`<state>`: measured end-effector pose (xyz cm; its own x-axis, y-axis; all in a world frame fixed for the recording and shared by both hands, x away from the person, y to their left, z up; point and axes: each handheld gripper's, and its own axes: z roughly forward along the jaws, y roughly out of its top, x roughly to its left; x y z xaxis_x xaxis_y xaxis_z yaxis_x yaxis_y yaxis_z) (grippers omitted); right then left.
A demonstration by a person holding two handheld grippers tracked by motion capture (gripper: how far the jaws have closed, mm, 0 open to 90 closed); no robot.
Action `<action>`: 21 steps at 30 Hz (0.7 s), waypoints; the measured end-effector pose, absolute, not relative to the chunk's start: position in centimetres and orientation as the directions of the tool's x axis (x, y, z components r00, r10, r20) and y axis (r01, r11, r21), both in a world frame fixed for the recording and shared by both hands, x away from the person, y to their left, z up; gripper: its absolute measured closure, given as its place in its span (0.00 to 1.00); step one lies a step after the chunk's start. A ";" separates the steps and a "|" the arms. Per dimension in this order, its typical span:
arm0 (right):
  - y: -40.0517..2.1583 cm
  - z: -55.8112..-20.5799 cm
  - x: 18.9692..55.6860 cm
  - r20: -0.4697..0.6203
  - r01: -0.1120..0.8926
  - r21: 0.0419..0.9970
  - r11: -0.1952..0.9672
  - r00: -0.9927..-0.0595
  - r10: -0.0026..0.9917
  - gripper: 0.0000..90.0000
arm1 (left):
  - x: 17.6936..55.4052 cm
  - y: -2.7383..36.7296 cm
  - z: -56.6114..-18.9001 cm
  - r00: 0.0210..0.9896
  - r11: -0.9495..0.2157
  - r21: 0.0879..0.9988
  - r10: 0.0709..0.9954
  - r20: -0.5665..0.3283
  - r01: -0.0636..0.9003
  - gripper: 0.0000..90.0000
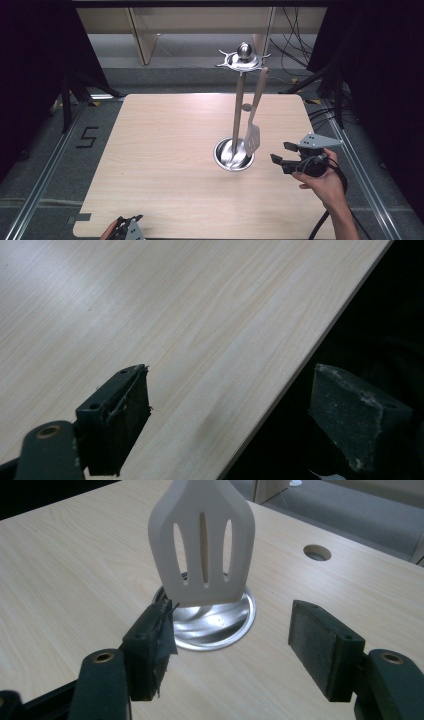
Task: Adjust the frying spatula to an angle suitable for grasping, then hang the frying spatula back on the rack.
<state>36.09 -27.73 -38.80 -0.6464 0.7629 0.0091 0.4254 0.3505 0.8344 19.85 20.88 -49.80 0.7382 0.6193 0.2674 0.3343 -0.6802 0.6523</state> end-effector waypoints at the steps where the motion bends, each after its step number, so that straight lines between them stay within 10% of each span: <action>1: -27.9 -39.0 36.2 -0.011 0.407 0.839 0.361 -0.650 0.760 0.39 | 19.9 20.8 -50.0 0.726 -0.674 0.658 0.630 0.275 0.335 0.17; 21: -28.0 -41.1 35.9 0.009 0.457 0.803 0.382 -0.650 0.759 0.37 | 19.7 20.9 -49.9 0.735 -0.685 0.650 0.618 0.279 0.329 0.17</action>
